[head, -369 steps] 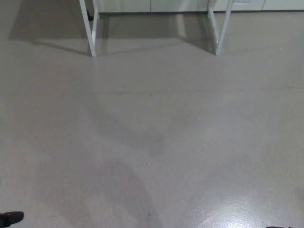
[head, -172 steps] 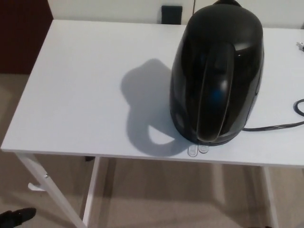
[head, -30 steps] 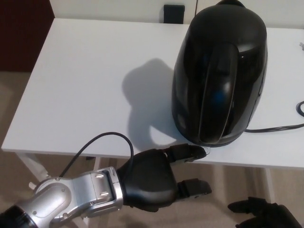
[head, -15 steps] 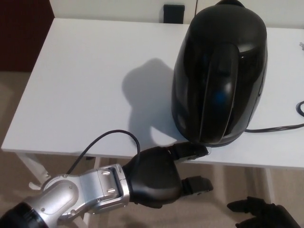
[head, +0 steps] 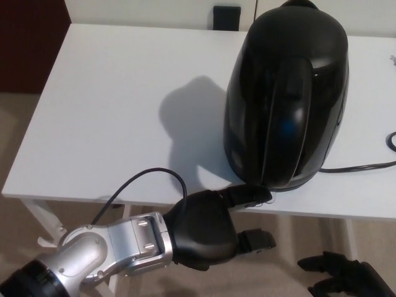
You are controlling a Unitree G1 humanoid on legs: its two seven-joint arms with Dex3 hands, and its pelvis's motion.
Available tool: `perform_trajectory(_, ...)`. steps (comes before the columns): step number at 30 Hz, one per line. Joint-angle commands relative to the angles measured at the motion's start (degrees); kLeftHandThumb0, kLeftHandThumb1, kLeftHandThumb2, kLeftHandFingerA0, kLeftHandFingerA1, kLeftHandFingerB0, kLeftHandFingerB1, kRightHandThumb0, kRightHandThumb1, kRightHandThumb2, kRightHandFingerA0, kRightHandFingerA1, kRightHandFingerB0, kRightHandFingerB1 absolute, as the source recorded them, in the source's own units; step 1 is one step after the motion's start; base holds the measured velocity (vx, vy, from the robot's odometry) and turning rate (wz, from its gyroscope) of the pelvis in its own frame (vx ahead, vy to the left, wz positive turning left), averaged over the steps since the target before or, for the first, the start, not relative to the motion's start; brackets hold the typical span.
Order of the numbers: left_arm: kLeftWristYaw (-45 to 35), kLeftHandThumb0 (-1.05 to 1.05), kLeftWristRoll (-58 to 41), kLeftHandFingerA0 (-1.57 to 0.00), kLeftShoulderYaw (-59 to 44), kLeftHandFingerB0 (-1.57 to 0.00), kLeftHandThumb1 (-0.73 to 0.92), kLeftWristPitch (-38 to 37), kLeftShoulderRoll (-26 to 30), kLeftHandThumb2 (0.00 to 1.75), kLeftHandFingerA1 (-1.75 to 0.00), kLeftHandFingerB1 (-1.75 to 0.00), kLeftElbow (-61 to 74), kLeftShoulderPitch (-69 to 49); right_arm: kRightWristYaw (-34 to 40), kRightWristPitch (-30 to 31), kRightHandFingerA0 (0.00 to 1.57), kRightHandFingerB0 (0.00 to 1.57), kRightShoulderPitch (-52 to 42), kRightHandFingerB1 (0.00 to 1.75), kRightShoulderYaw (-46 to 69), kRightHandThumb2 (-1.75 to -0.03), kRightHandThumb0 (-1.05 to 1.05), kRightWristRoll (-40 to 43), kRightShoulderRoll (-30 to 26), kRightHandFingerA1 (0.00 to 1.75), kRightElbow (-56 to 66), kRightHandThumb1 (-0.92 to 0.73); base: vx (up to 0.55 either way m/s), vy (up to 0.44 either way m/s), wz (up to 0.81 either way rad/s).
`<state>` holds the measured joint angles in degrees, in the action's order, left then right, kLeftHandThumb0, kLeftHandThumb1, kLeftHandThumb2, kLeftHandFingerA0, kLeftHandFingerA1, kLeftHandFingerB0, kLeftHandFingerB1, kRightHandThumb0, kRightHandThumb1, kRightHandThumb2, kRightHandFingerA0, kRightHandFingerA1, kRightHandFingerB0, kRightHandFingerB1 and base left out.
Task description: The robot walk towards a table in front and click the button on the base of the boilling pot using its left middle finger
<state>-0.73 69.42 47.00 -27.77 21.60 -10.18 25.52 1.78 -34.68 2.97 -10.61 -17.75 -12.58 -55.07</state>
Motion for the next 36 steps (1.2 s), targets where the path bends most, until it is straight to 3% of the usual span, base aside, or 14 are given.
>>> perform_trajectory(1,2.10,-0.39,2.47,-0.24,2.07,-0.13,0.56,0.86,0.19,0.58,-0.30,-0.27,-4.58,-0.12,0.07,-1.67,0.64,0.60,-0.74,0.46,0.63,-0.61,-0.47,0.91,-0.67,0.65,0.40,-0.70,0.00,0.000,0.00)
perform_trajectory(9,3.25,-0.44,2.20,-0.21,3.21,-0.11,0.55,1.05,0.85,0.59,-0.31,-0.25,-5.63,-0.06,0.07,-1.31,0.70,0.62,-0.39,0.47,0.63,-0.61,-0.46,0.80,-0.64,0.65,-0.03,-0.69,0.00,0.000,0.00)
perform_trajectory(17,4.65,-0.44,0.84,-0.22,1.79,-0.10,0.57,0.14,2.59,0.59,-0.31,-0.24,-2.79,0.19,-1.05,-1.95,0.65,0.61,1.06,0.45,1.17,-0.60,-0.47,1.64,-0.92,0.62,-0.53,-0.70,0.00,0.000,0.00)
perform_trajectory(21,5.35,-0.40,-1.29,-0.24,-0.05,-0.11,0.58,-0.82,5.68,0.59,-0.31,-0.26,3.24,-3.91,0.36,-0.88,0.69,0.66,-0.90,0.50,0.44,-0.60,-0.47,-0.04,-1.16,0.67,1.16,-0.68,0.00,0.000,0.00)
perform_trajectory(24,4.40,-0.39,-3.08,-0.21,-2.24,-0.10,0.59,-2.04,8.56,0.60,-0.32,-0.24,7.78,-5.48,-1.88,0.52,0.66,0.62,-0.27,0.47,1.18,-0.59,-0.46,1.49,-1.10,0.61,1.83,-0.67,0.00,0.000,0.00)
perform_trajectory(26,4.91,-0.38,-3.55,-0.22,-3.41,-0.11,0.59,-3.11,9.68,0.59,-0.31,-0.26,8.86,-5.50,-1.52,1.16,0.67,0.62,1.08,0.49,1.20,-0.60,-0.46,0.99,-1.17,0.70,1.41,-0.66,0.00,0.000,0.00)
perform_trajectory(27,7.34,-0.37,-4.61,-0.26,-4.81,-0.15,0.58,-4.51,12.15,0.58,-0.32,-0.27,11.25,-8.32,-1.89,-3.67,0.75,0.70,1.05,0.57,1.51,-0.58,-0.46,1.89,-1.05,0.89,-0.26,-0.64,0.00,0.000,0.00)
perform_trajectory(32,10.26,-0.42,-3.44,-0.24,-7.25,-0.12,0.57,-5.73,16.50,0.58,-0.32,-0.25,16.00,-14.81,-1.83,-0.85,0.78,0.73,0.70,0.54,1.90,-0.59,-0.48,2.06,0.01,0.82,-1.68,-0.64,0.00,0.000,0.00)
perform_trajectory(33,9.19,-0.42,-4.46,-0.23,-8.24,-0.12,0.58,-5.27,18.25,0.59,-0.31,-0.27,18.06,-18.17,-1.71,1.76,0.77,0.64,0.62,0.53,2.21,-0.59,-0.41,2.35,0.62,0.80,-1.82,-0.61,0.00,0.000,0.00)
perform_trajectory(36,9.67,-0.46,-6.82,-0.20,-10.44,-0.14,0.48,-6.31,19.62,0.68,-0.38,-0.35,18.55,-21.94,-0.68,3.78,0.72,0.58,0.84,0.51,1.69,-0.59,-0.35,1.04,0.68,0.71,-1.55,-0.63,0.00,0.000,0.00)
